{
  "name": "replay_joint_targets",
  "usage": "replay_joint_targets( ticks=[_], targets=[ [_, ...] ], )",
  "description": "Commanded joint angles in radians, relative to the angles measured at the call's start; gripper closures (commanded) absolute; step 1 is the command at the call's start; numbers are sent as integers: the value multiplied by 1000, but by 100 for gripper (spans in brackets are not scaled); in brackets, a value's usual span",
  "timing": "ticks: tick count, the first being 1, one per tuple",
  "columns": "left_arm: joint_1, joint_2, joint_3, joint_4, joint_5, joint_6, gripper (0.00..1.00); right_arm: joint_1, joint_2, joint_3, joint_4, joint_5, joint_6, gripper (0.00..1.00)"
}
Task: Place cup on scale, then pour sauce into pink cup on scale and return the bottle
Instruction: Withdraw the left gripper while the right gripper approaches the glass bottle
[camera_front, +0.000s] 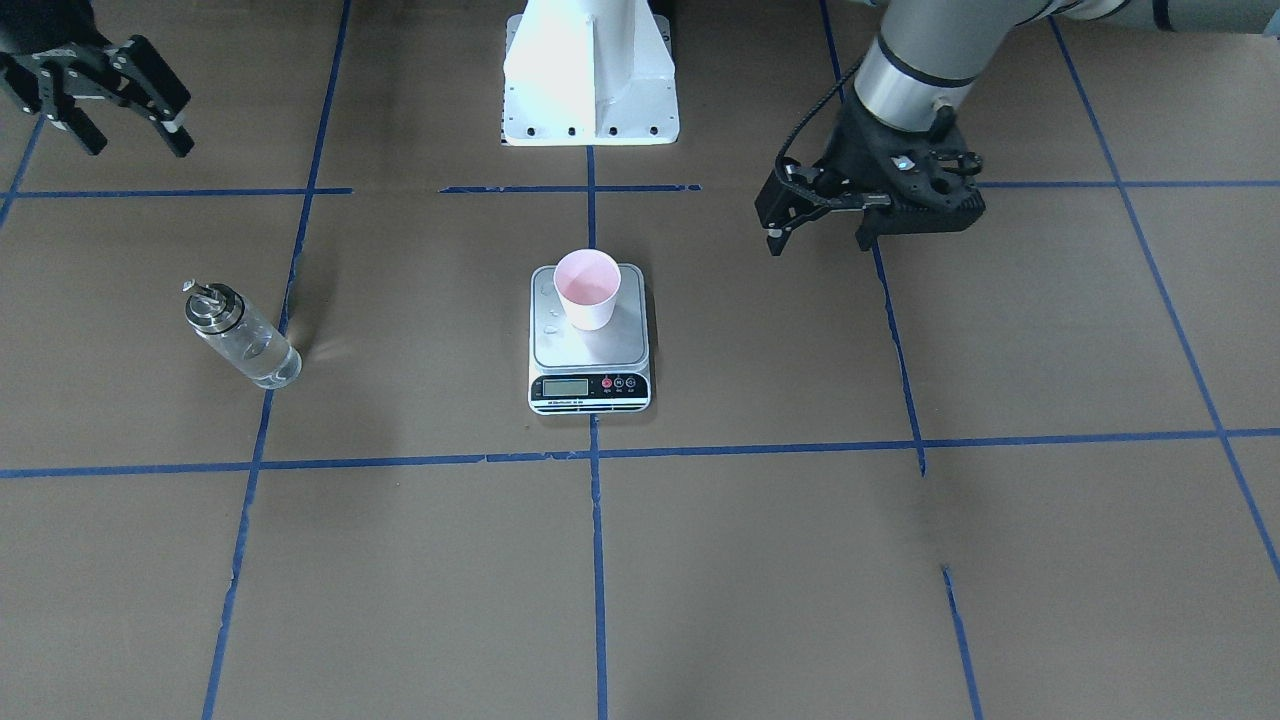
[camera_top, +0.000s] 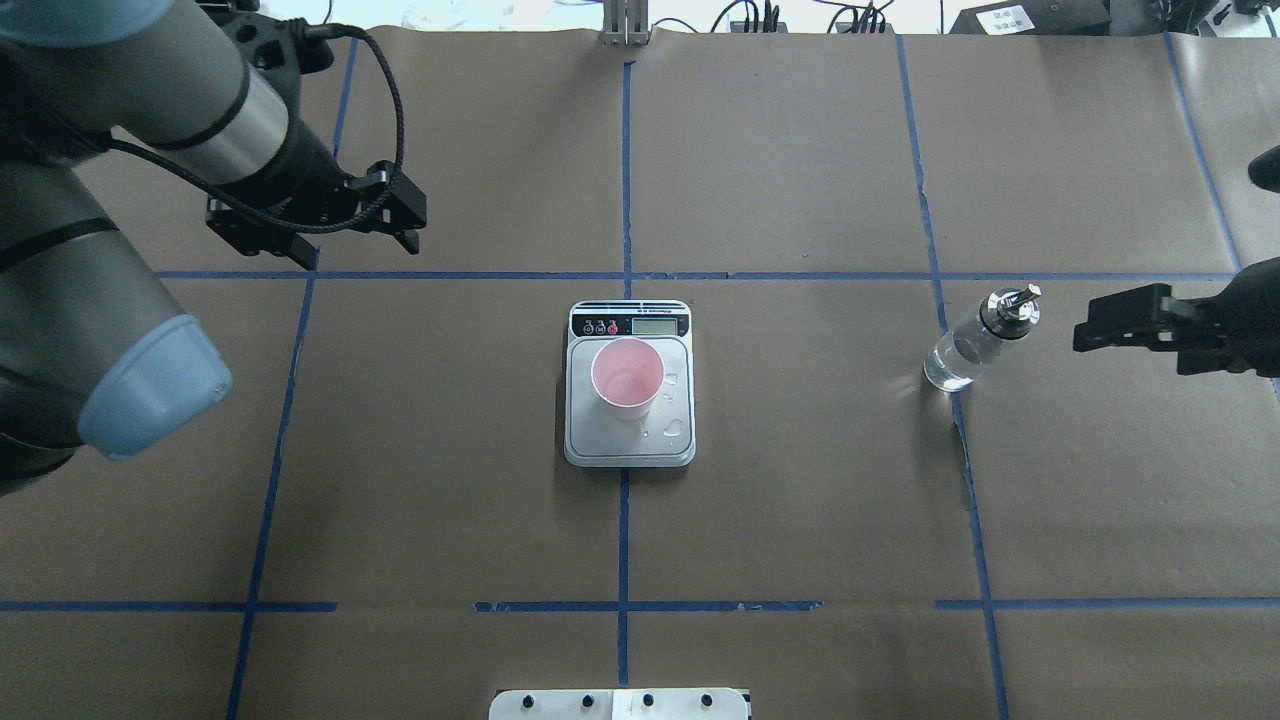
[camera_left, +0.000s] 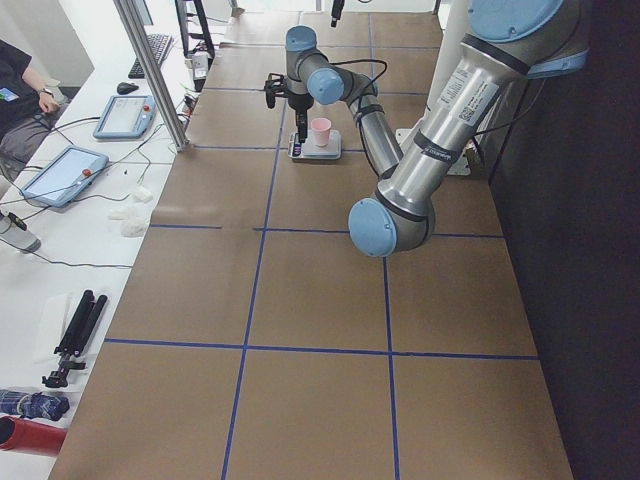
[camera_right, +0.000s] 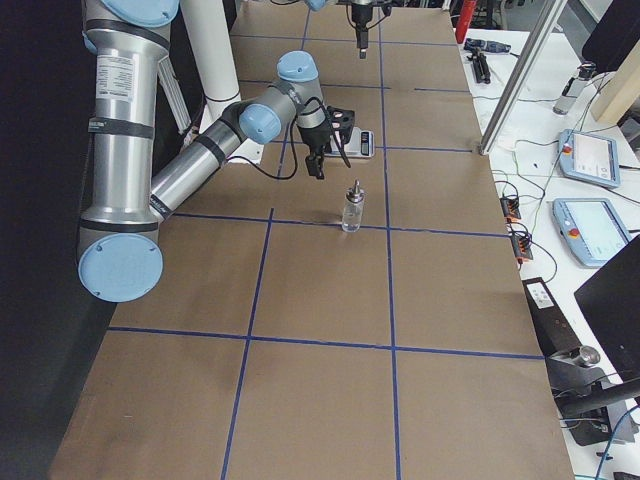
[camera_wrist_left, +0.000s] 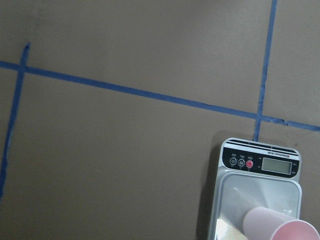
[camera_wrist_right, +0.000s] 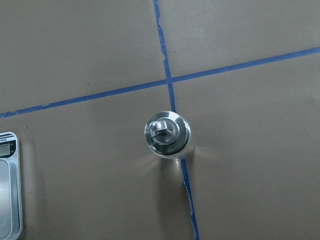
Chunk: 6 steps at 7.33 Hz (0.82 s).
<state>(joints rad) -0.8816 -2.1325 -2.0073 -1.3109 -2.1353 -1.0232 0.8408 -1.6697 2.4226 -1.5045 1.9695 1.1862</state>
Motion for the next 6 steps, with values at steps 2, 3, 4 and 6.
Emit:
replay_joint_targets(
  ticks=[2,3,4,6],
  targets=[
    [-190,142,-42,64,-3,539,0,-276,-176,-7,336,-341,105,0],
    [-282,219,-38,61,3,841,0,-310,-212,-37,439,-418,99,0],
    [-410,285,22,38,2,1199,0,-327,-228,-97,545,-473,90,0],
    [-599,305,219,-57,-9,1474,0,-344,-251,-206,750,-576,18,0]
  ],
)
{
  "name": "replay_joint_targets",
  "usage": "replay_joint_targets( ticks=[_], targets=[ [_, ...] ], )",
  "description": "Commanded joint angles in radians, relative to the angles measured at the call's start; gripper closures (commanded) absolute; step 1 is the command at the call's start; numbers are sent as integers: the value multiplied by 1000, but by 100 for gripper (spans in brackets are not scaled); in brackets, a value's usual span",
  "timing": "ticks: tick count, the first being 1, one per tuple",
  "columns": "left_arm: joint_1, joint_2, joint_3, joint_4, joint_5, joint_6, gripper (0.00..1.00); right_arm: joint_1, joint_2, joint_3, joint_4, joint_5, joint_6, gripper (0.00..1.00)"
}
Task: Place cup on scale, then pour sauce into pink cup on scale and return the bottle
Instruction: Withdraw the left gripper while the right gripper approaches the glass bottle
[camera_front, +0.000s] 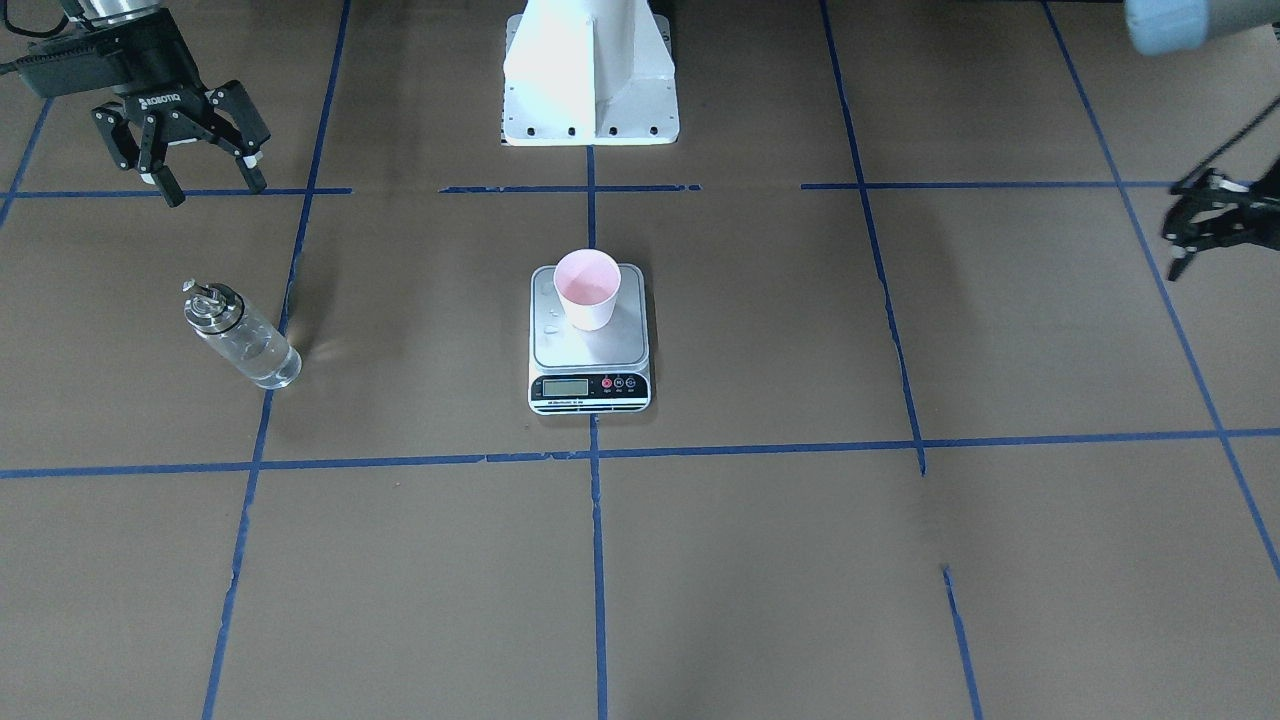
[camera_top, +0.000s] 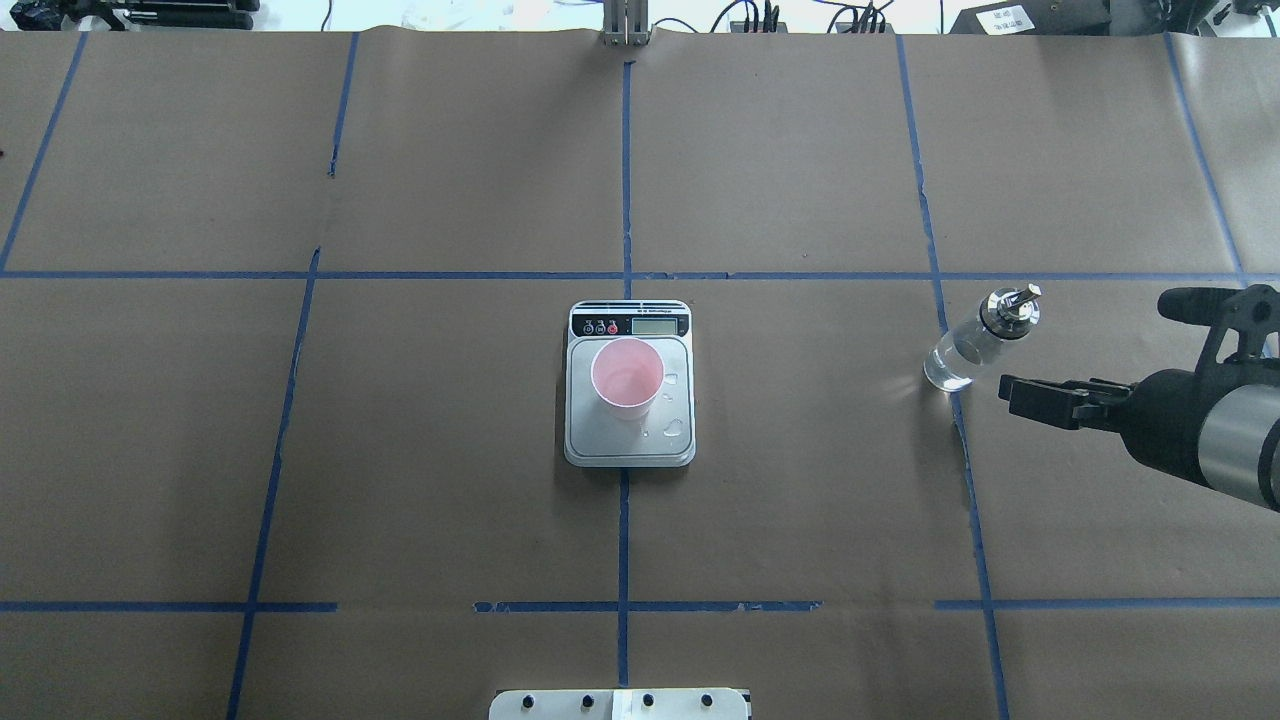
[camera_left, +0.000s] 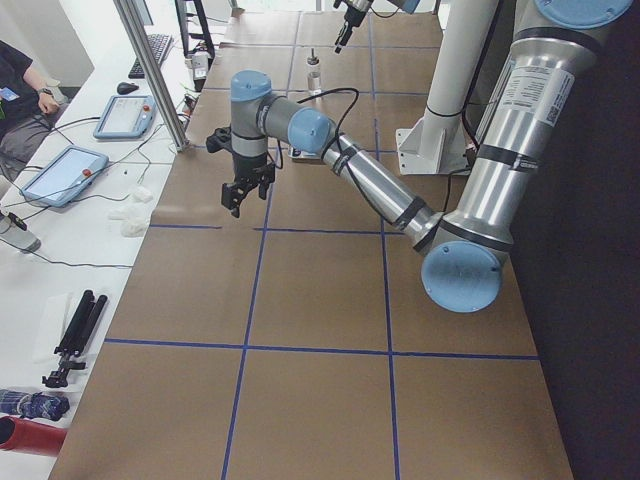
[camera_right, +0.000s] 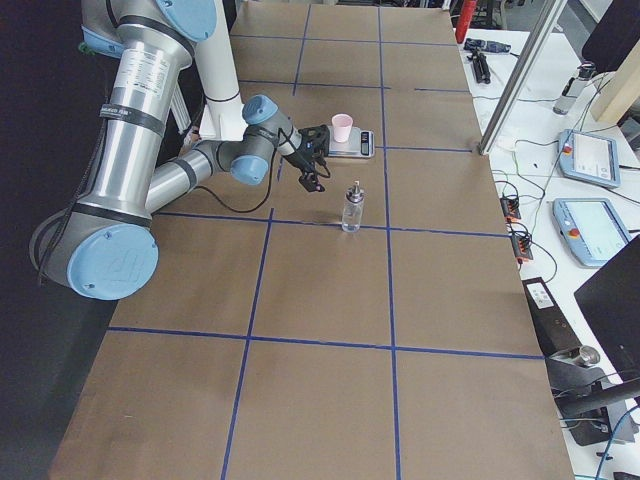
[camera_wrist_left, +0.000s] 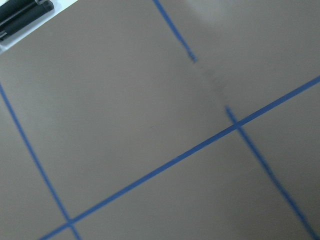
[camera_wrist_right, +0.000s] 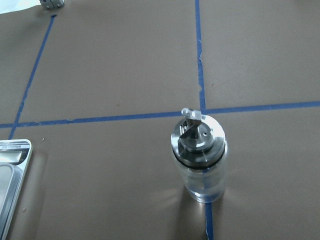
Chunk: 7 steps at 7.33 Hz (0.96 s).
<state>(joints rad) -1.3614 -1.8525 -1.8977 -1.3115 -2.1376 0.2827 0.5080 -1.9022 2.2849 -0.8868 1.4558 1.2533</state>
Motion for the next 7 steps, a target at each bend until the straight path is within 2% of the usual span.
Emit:
replay_joint_targets(
  ticks=[1,2,3,5,6,7],
  targets=[
    [-134,48,141,-102,-7,161,0,-13,-34,-132,238,-107,-67,0],
    [-133,46,172,-133,-5,92,0,-14,-37,-221,355,-145,-110,0],
    [-133,56,175,-173,-2,54,0,-23,-37,-273,415,-173,-170,0],
    [-133,101,177,-184,-1,56,0,-142,-29,-282,422,-327,-170,0],
    [-133,102,178,-183,-1,55,0,-175,-11,-300,422,-369,-170,0],
    [-133,102,186,-184,-1,55,0,-210,27,-352,422,-446,-172,0]
  ],
)
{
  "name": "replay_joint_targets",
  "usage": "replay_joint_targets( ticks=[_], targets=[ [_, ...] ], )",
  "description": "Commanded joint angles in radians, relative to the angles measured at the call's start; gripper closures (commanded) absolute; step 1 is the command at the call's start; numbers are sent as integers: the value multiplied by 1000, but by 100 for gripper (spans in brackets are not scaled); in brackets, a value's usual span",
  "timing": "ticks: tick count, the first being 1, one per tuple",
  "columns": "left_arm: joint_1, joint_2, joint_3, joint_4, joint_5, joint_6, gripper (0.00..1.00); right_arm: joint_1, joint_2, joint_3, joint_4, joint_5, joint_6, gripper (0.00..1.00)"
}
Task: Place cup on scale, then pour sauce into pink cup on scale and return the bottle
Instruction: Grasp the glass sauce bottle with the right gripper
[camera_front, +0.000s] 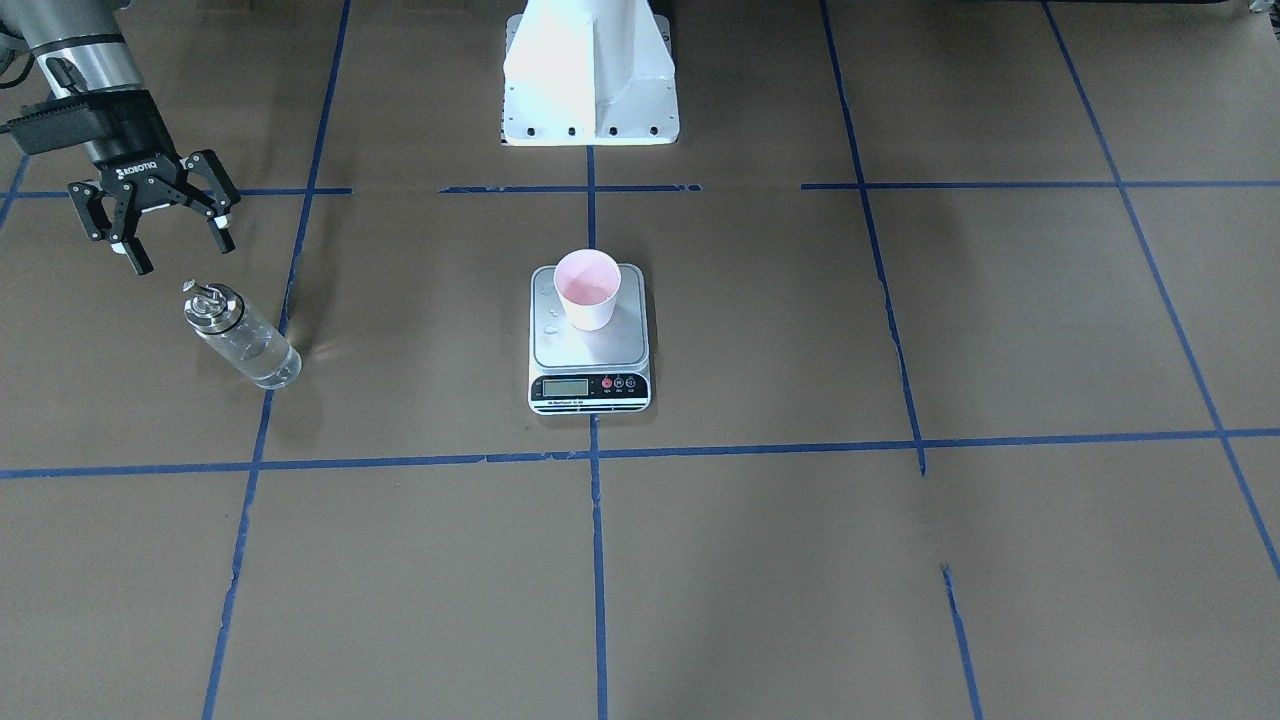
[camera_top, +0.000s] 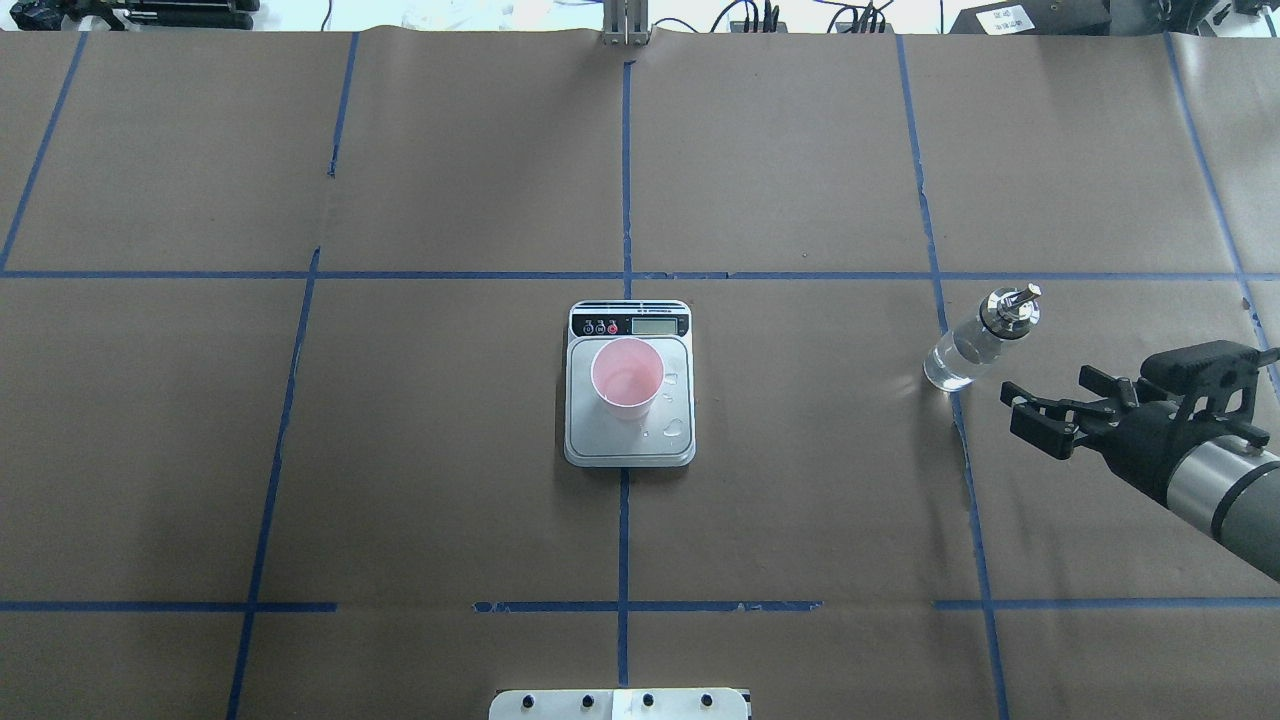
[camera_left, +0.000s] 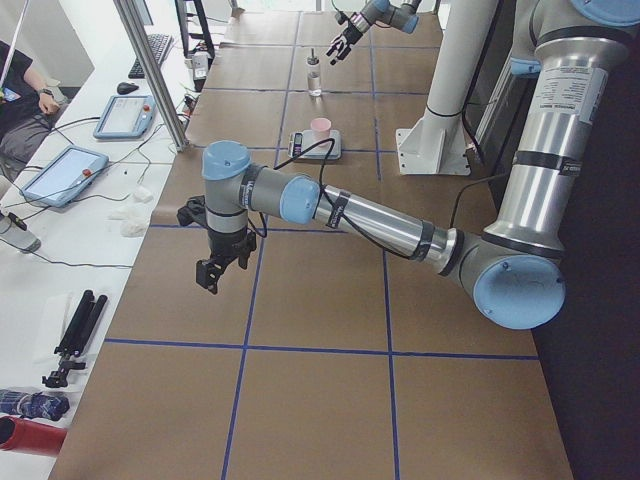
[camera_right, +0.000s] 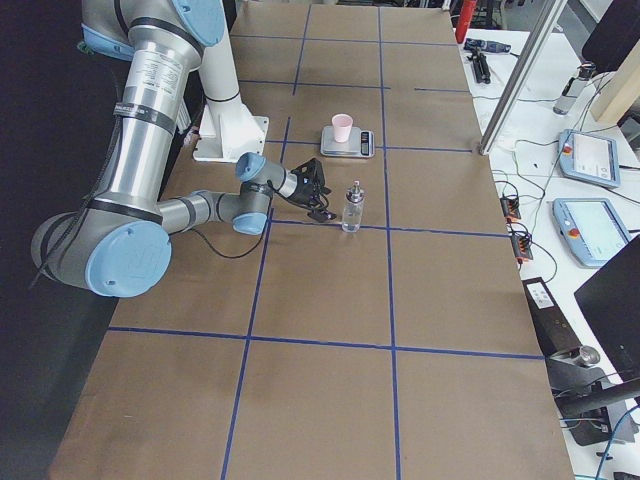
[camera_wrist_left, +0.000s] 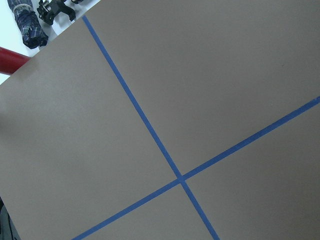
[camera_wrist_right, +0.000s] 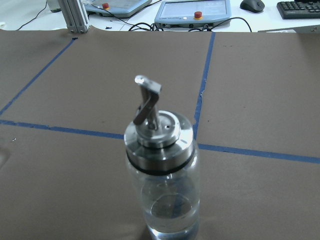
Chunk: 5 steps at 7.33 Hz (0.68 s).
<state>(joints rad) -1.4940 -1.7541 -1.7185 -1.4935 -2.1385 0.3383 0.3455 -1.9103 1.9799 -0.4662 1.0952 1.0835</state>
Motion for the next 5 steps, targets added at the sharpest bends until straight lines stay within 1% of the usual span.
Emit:
replay_joint_targets(
  ticks=[1,2,4,5],
  targets=[
    [0,4,10,-2,0,1,0,-72,93,-97,-3,-142,-2,0],
    [0,2,26,-10,0,2,0,-77,120,-127,-5,-171,-4,0],
    [0,2,40,-22,0,1,0,-77,131,-169,-5,-193,-8,0],
    [0,2,42,-24,0,-1,0,-75,154,-180,-3,-202,-51,0]
  ],
)
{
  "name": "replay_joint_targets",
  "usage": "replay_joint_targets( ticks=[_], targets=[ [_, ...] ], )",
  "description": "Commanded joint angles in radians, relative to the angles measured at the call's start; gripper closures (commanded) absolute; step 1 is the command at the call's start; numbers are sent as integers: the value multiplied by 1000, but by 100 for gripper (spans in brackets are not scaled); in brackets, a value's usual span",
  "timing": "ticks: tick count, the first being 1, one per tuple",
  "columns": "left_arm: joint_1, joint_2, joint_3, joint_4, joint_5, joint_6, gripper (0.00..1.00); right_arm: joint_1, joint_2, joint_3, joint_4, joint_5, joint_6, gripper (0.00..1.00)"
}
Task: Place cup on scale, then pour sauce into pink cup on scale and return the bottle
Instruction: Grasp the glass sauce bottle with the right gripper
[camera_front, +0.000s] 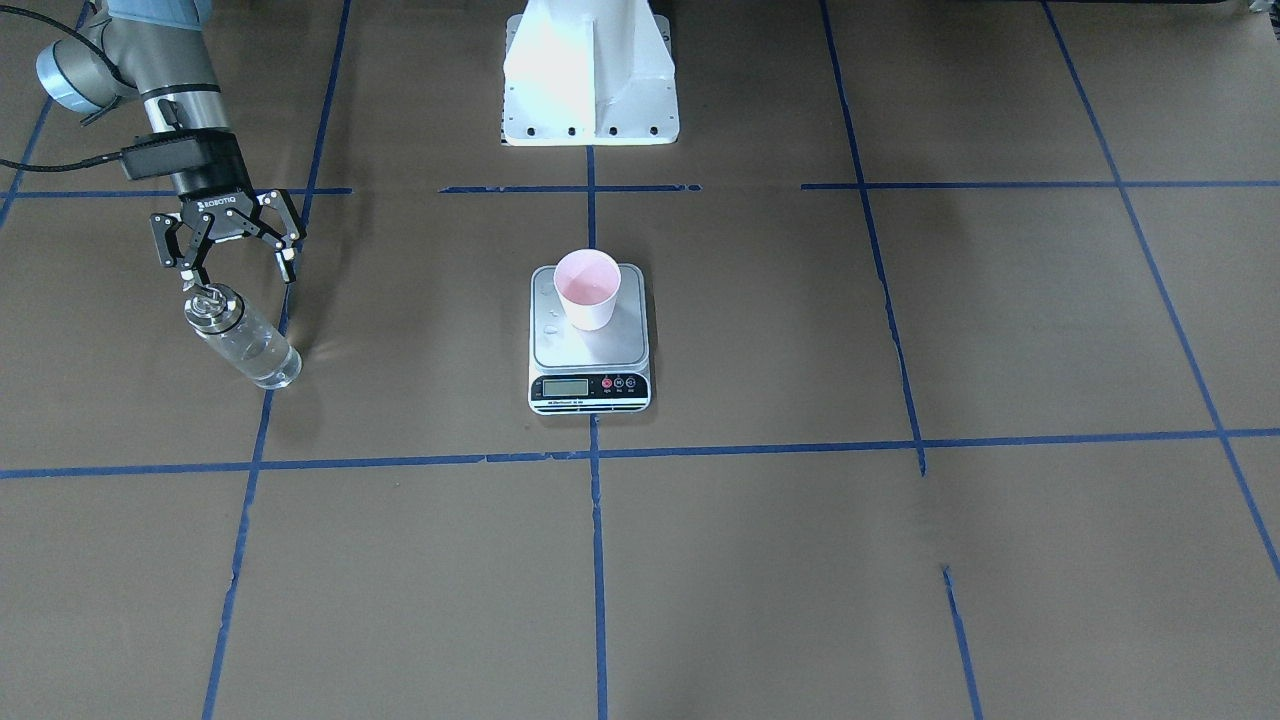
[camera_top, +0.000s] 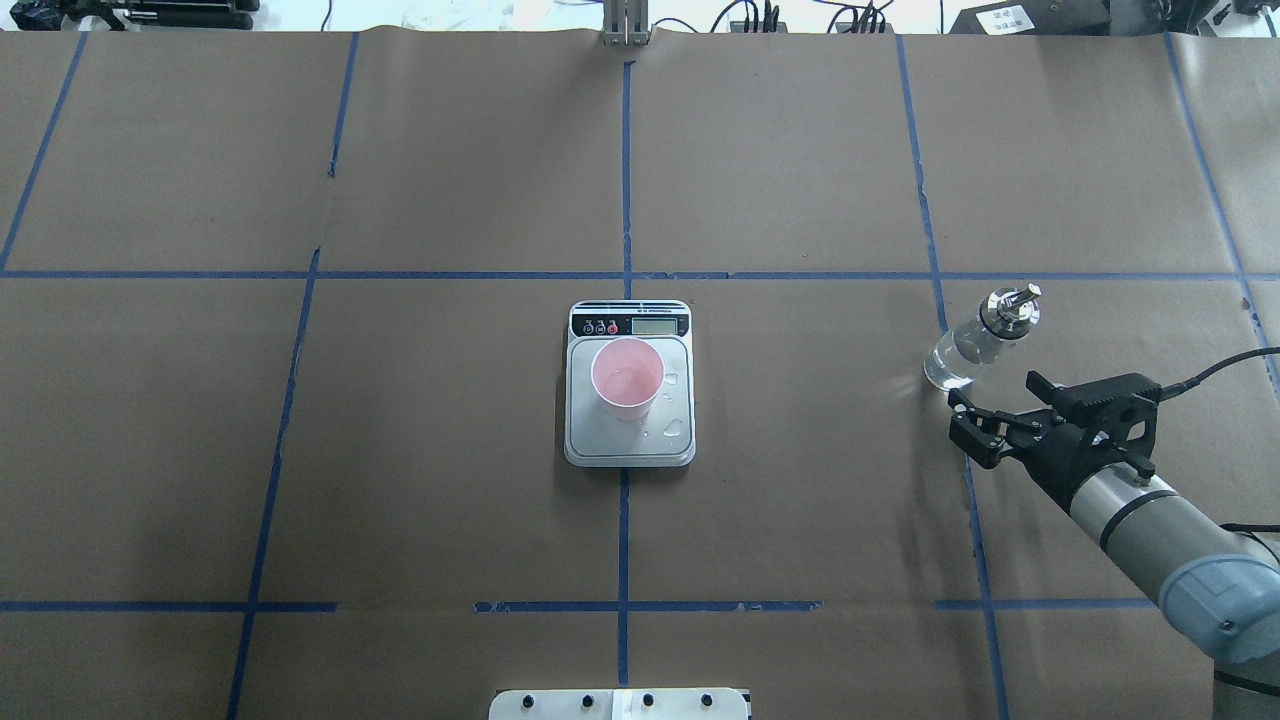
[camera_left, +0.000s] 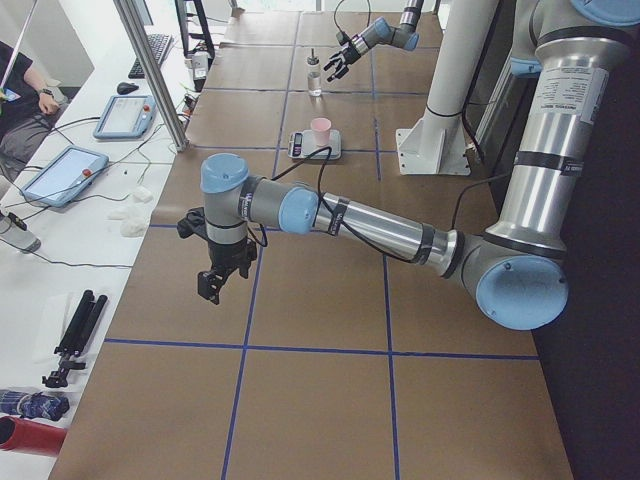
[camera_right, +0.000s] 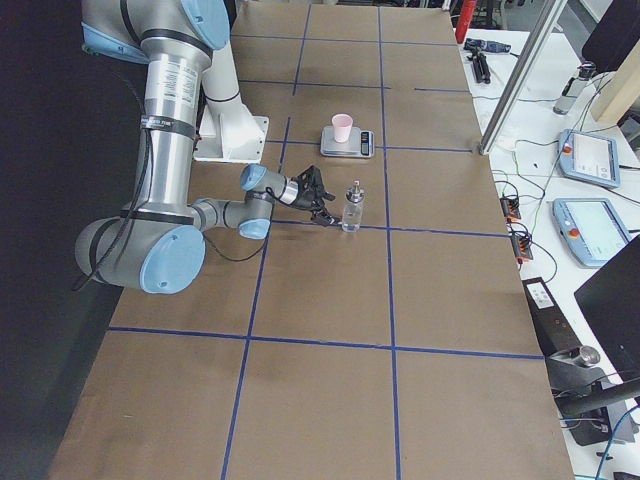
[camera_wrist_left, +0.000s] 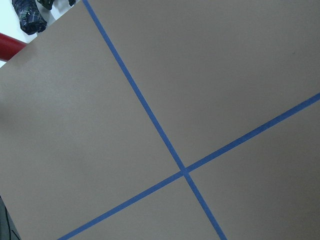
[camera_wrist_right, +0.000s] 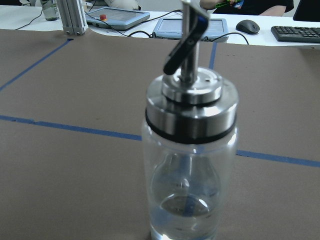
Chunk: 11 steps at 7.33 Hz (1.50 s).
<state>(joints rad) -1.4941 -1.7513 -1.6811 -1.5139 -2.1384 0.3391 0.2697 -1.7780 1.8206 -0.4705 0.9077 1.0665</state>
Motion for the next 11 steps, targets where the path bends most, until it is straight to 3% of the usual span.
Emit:
replay_joint_targets(
  ticks=[1,11],
  targets=[
    [2,-1,4,-3,0,-2,0,-1,26,-27,1,-39,-90,0],
    [2,-4,1,-2,2,-3,0,89,126,-113,0,-15,-109,0]
  ],
)
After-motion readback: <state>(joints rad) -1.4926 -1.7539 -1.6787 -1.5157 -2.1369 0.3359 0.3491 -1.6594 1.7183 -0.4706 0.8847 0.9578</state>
